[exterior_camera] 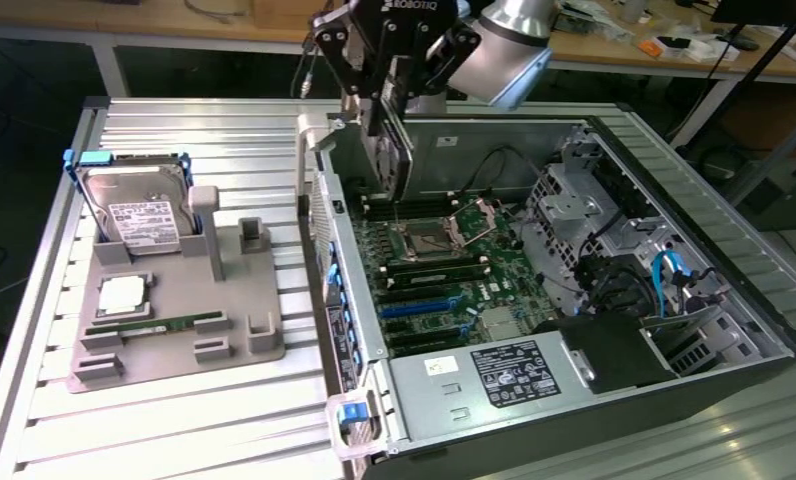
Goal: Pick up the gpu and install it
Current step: 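Pick up the gpu and move the gpu toward the slot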
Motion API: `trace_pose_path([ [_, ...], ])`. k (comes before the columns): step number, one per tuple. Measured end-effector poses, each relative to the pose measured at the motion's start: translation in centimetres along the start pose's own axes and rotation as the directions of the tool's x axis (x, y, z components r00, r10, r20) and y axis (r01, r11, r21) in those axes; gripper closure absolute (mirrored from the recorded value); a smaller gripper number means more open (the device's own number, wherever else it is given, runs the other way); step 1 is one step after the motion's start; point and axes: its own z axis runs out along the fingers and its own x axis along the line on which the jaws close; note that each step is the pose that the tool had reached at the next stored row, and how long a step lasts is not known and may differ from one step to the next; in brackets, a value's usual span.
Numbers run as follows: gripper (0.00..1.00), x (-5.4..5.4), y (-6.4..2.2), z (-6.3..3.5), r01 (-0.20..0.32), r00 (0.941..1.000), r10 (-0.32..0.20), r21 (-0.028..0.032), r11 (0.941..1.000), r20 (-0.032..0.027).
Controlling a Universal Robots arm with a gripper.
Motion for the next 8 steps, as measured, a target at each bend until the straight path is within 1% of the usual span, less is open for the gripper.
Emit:
trace_pose_path([
  [1,0.72,-1.3,-0.09,0.01,0.0,1.0,0.0,-0.0001,1.0,0.0],
  [4,0.72,-2.4,-0.17,0.01,0.0,1.0,0.0,0.0,1.0,0.0],
  [8,0.72,-3.6,-0.25,0.02,0.0,1.0,0.0,0.0,1.0,0.0],
])
